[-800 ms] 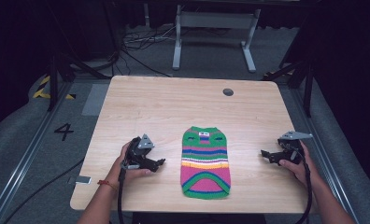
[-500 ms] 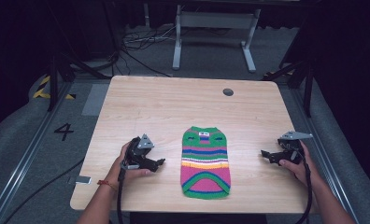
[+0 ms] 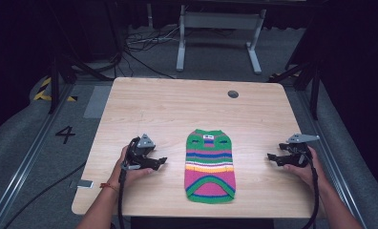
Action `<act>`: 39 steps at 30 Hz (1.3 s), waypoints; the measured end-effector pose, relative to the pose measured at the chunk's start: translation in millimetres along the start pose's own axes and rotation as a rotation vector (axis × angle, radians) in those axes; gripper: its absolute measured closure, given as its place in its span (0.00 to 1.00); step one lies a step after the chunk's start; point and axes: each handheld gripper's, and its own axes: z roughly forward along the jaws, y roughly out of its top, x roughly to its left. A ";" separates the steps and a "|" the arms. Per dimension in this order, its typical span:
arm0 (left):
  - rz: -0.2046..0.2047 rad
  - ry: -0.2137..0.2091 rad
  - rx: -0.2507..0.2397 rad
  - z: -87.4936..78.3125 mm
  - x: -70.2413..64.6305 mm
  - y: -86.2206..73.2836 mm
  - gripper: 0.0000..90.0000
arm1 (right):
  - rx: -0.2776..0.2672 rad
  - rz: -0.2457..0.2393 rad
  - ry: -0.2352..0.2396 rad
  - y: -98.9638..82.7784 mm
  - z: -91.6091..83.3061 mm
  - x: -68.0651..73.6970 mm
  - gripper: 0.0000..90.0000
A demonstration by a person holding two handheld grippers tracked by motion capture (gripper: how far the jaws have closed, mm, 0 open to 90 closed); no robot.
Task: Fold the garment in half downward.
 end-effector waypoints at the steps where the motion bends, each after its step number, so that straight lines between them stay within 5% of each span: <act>1: -0.005 -0.001 -0.007 -0.5 2.6 3.5 0.31 | 0.002 -0.009 0.010 0.8 -0.6 1.0 0.37; 4: 0.000 0.011 0.004 -0.4 5.3 12.3 0.32 | 0.003 -0.027 0.032 3.8 -0.7 4.7 0.41; 9: 0.070 0.003 0.008 2.1 6.5 32.1 0.41 | -0.038 -0.029 0.067 22.2 -5.1 13.5 0.47; 14: 0.056 -0.015 -0.011 9.6 12.1 50.2 0.39 | -0.053 -0.061 0.094 44.5 -1.3 24.3 0.50; 19: 0.068 -0.038 -0.022 20.0 14.2 64.6 0.41 | -0.051 -0.122 0.094 76.9 13.7 39.4 0.57; 22: 0.091 -0.068 -0.023 27.4 16.4 73.7 0.53 | -0.041 -0.152 0.118 95.9 26.5 50.2 0.61; 26: 0.103 -0.055 -0.018 41.2 15.8 87.2 0.54 | -0.020 -0.185 0.146 115.7 46.4 63.2 0.64; 32: 0.120 -0.055 -0.027 56.8 10.3 109.7 0.54 | -0.002 -0.191 0.171 134.3 69.4 73.5 0.66; 39: 0.114 -0.062 -0.002 77.9 2.9 117.7 0.54 | 0.019 -0.209 0.184 141.5 88.1 82.9 0.67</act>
